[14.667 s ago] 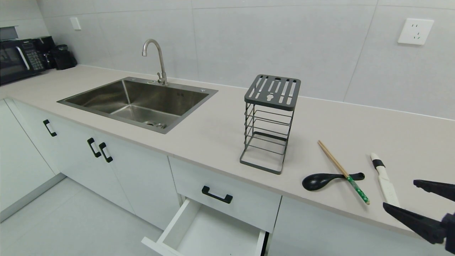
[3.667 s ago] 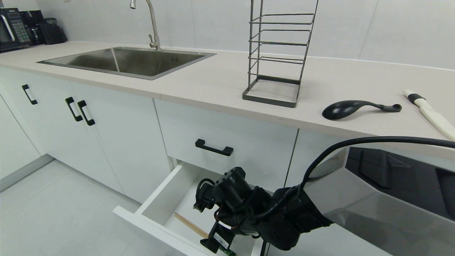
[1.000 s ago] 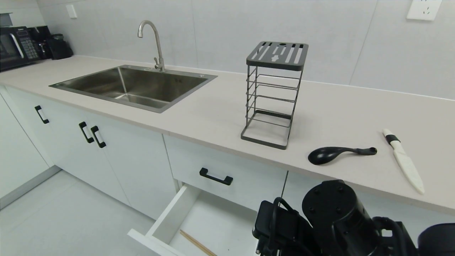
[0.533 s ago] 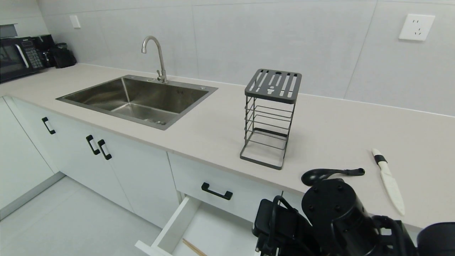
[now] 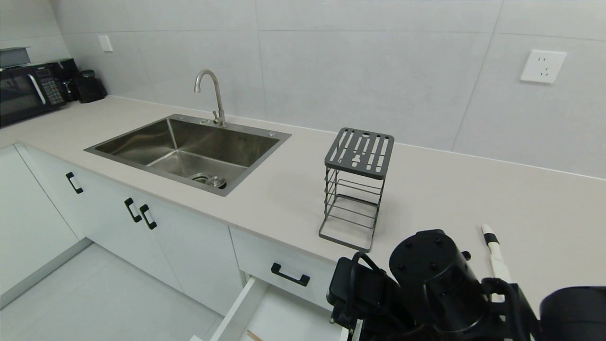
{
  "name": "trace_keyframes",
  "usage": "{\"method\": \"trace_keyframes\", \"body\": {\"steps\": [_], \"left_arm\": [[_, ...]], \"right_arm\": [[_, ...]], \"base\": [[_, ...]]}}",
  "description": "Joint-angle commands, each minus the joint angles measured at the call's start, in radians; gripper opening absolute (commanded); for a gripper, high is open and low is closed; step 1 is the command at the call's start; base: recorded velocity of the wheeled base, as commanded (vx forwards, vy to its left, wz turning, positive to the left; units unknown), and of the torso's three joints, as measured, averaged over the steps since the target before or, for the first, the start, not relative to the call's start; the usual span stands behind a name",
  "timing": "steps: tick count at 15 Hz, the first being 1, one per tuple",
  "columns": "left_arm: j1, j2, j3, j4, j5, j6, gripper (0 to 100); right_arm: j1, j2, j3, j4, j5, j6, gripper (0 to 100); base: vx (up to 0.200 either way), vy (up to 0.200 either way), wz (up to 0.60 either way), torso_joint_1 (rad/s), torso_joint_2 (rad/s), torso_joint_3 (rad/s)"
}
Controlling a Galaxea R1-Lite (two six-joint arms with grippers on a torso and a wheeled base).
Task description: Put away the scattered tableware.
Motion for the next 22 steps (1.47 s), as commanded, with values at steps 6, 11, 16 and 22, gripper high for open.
{"method": "trace_keyframes", "body": {"steps": [6, 11, 16, 22], "left_arm": [[0.000, 0.001, 0.000, 0.000, 0.000, 0.000, 100], [0.000, 0.001, 0.000, 0.000, 0.000, 0.000, 100], [0.000, 0.001, 0.000, 0.000, 0.000, 0.000, 100], [0.000, 0.001, 0.000, 0.000, 0.000, 0.000, 100]], "right_arm": [[-0.063, 0.066, -0.107, 0.151, 0.031, -0.003, 100], [-0.140, 0.063, -0.084, 0.079, 0.024, 0.008, 100], [-0.217, -0.084, 0.079, 0.062, 0.014, 0.071, 100], [-0.376, -0.218, 0.163, 0.052, 0.025, -0.017, 100]], "base": [[0.000, 0.000, 0.00, 0.122, -0.24, -0.116], [0.000, 0.000, 0.00, 0.000, 0.00, 0.000], [0.000, 0.000, 0.00, 0.000, 0.00, 0.000], [0.000, 0.000, 0.00, 0.000, 0.00, 0.000]]}}
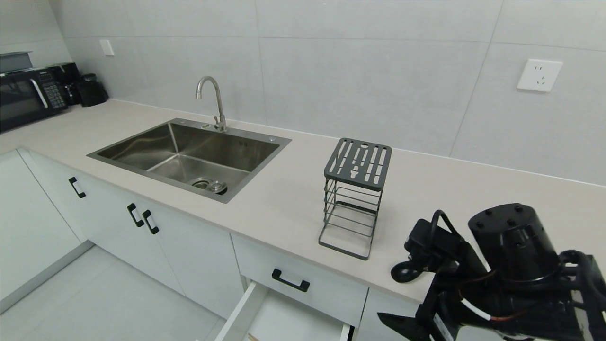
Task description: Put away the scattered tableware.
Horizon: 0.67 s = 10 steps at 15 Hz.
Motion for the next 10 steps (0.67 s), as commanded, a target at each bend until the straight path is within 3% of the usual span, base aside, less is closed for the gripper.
{"method": "trace_keyframes", "body": {"steps": [1, 4, 10], "left_arm": [[0.000, 0.001, 0.000, 0.000, 0.000, 0.000, 100], [0.000, 0.001, 0.000, 0.000, 0.000, 0.000, 100], [0.000, 0.001, 0.000, 0.000, 0.000, 0.000, 100]], "right_arm": [[-0.126, -0.061, 0.039, 0.004, 0.019, -0.102, 100], [-0.276, -0.086, 0.072, 0.021, 0.062, -0.257, 100], [-0.365, -0.023, 0.078, 0.021, 0.071, -0.317, 100]], "base": [[0.000, 0.000, 0.00, 0.000, 0.00, 0.000], [0.000, 0.000, 0.00, 0.000, 0.00, 0.000], [0.000, 0.000, 0.00, 0.000, 0.00, 0.000]]}}
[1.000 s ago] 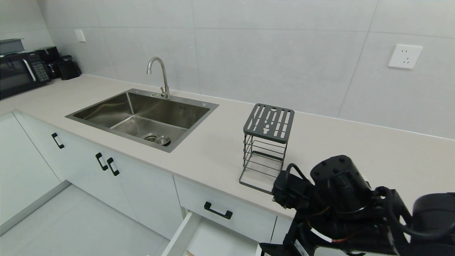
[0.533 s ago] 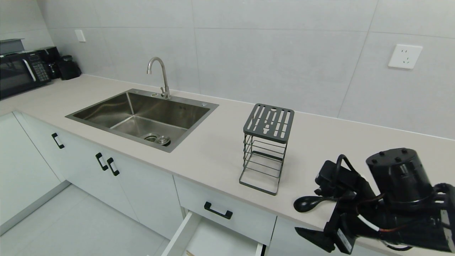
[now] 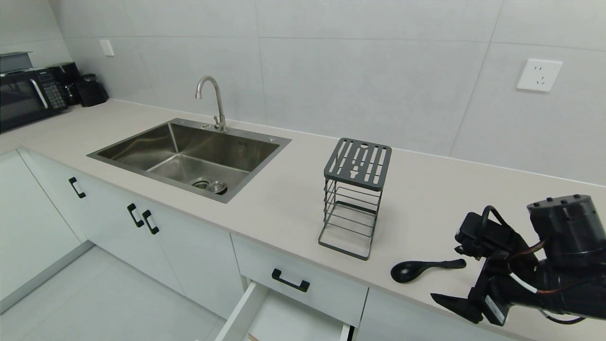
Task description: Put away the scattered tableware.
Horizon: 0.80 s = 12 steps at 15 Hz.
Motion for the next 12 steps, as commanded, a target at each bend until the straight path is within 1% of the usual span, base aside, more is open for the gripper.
{"method": "trace_keyframes", "body": {"steps": [1, 3, 5, 9, 10, 12], "left_arm": [[0.000, 0.001, 0.000, 0.000, 0.000, 0.000, 100], [0.000, 0.001, 0.000, 0.000, 0.000, 0.000, 100], [0.000, 0.001, 0.000, 0.000, 0.000, 0.000, 100], [0.000, 0.001, 0.000, 0.000, 0.000, 0.000, 100], [0.000, 0.001, 0.000, 0.000, 0.000, 0.000, 100], [0.000, 0.001, 0.000, 0.000, 0.000, 0.000, 100]], "right_arm": [[-0.025, 0.055, 0.000, -0.001, 0.000, -0.006, 100], [-0.042, 0.092, -0.008, -0.001, 0.000, -0.006, 100], [-0.042, 0.144, -0.048, -0.002, 0.002, -0.002, 100], [-0.055, 0.198, -0.057, -0.009, 0.012, -0.001, 100], [-0.078, 0.214, -0.068, -0.015, 0.029, -0.001, 100], [-0.089, 0.240, -0.084, -0.016, 0.029, -0.001, 100]], "base": [[0.000, 0.000, 0.00, 0.000, 0.00, 0.000], [0.000, 0.000, 0.00, 0.000, 0.00, 0.000], [0.000, 0.000, 0.00, 0.000, 0.00, 0.000], [0.000, 0.000, 0.00, 0.000, 0.00, 0.000], [0.000, 0.000, 0.00, 0.000, 0.00, 0.000], [0.000, 0.000, 0.00, 0.000, 0.00, 0.000]]}}
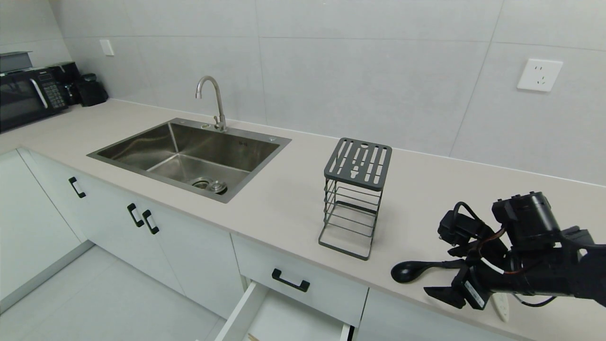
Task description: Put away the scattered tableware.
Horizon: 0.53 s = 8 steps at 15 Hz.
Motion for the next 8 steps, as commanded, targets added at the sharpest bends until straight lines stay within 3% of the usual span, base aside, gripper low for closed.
{"method": "trace_keyframes", "body": {"steps": [1, 8], "left_arm": [[0.000, 0.001, 0.000, 0.000, 0.000, 0.000, 100], [0.000, 0.001, 0.000, 0.000, 0.000, 0.000, 100]], "right_arm": [[-0.007, 0.049, -0.020, -0.002, 0.001, -0.001, 100], [-0.011, 0.121, -0.060, -0.004, 0.003, 0.004, 100]], "base": [[0.000, 0.000, 0.00, 0.000, 0.00, 0.000], [0.000, 0.000, 0.00, 0.000, 0.00, 0.000]]}}
